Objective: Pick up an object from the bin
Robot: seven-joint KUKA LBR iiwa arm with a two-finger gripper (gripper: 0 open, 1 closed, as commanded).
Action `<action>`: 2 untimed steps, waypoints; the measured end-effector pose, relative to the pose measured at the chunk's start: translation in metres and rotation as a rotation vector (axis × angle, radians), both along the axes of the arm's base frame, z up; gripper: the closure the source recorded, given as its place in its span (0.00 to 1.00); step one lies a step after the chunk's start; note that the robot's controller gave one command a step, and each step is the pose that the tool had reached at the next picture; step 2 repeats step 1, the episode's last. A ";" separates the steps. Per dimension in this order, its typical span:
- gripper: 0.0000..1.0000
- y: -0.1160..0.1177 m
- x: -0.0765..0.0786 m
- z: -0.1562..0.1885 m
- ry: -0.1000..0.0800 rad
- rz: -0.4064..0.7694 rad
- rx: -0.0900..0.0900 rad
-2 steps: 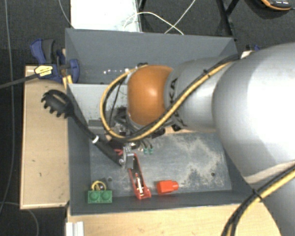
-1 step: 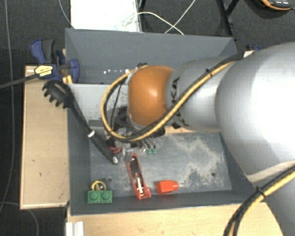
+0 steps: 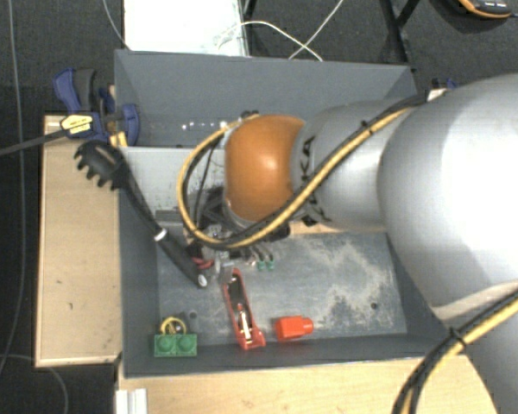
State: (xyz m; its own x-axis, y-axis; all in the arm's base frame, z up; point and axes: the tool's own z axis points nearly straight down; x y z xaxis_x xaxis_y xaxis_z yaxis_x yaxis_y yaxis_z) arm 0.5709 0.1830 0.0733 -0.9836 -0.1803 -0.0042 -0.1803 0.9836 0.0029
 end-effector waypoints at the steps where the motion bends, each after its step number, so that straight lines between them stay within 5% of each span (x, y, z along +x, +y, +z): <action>1: 1.00 0.000 -0.001 0.021 0.003 -0.002 0.000; 2: 1.00 0.000 -0.001 0.021 0.003 -0.002 0.000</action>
Offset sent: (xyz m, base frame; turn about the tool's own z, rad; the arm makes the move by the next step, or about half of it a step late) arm -0.0013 -0.0005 0.0514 0.0008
